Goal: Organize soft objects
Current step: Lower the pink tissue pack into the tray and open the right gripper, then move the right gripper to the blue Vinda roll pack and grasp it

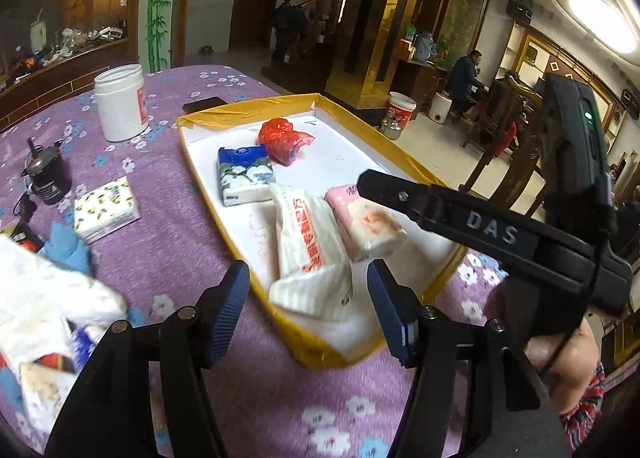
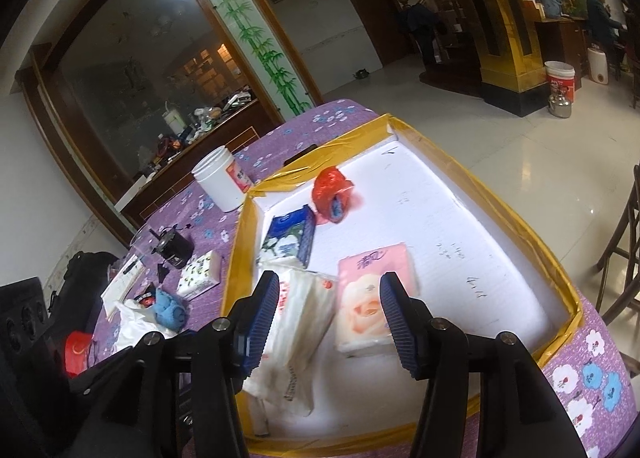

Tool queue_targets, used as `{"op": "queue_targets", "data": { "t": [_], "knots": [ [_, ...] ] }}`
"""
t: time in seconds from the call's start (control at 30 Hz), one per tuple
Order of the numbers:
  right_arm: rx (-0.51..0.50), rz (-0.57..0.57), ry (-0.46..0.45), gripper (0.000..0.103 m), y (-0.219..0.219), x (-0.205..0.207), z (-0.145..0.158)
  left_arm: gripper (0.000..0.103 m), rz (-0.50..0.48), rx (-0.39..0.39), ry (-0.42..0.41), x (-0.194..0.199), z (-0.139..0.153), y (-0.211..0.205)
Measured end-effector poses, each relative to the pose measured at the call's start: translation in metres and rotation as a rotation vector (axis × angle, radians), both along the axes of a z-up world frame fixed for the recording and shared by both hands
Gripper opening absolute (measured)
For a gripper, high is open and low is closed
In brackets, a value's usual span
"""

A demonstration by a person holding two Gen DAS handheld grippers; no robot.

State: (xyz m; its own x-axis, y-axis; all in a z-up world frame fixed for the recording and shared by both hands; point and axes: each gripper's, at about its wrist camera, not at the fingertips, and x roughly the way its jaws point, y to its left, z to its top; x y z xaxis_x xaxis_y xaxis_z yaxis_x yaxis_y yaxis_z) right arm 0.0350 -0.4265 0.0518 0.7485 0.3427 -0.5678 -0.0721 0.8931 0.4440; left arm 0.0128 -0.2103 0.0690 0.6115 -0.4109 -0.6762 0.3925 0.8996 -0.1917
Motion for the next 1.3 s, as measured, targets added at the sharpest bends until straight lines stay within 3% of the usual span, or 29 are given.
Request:
{"op": "queue_targets", "data": {
  "t": [0.37,0.6,0.8,0.97,1.13,1.3],
  "knots": [
    [-0.036,0.12,-0.018,0.056,0.049,-0.012,0.011,0.06,0.095,-0.029,-0.02,-0.03,-0.001,0.064],
    [-0.077,0.244,-0.01,0.056,0.094,-0.023,0.008,0.06,0.246,-0.082,-0.047,-0.057,-0.012,0.139],
    [-0.111,0.394,0.021,0.056,0.143,-0.032,-0.002,0.06,0.371,-0.136,0.006,-0.064,-0.037,0.19],
    [-0.088,0.512,0.112,0.056,0.18,-0.032,-0.02,0.06,0.38,-0.202,0.035,-0.066,-0.047,0.205],
    [-0.104,0.527,0.172,0.067,0.202,-0.024,-0.032,0.06,0.356,-0.181,0.033,-0.065,-0.047,0.201],
    [-0.112,0.535,0.206,0.066,0.216,-0.017,-0.045,0.06,0.343,-0.14,0.031,-0.065,-0.046,0.192]
  ]
}}
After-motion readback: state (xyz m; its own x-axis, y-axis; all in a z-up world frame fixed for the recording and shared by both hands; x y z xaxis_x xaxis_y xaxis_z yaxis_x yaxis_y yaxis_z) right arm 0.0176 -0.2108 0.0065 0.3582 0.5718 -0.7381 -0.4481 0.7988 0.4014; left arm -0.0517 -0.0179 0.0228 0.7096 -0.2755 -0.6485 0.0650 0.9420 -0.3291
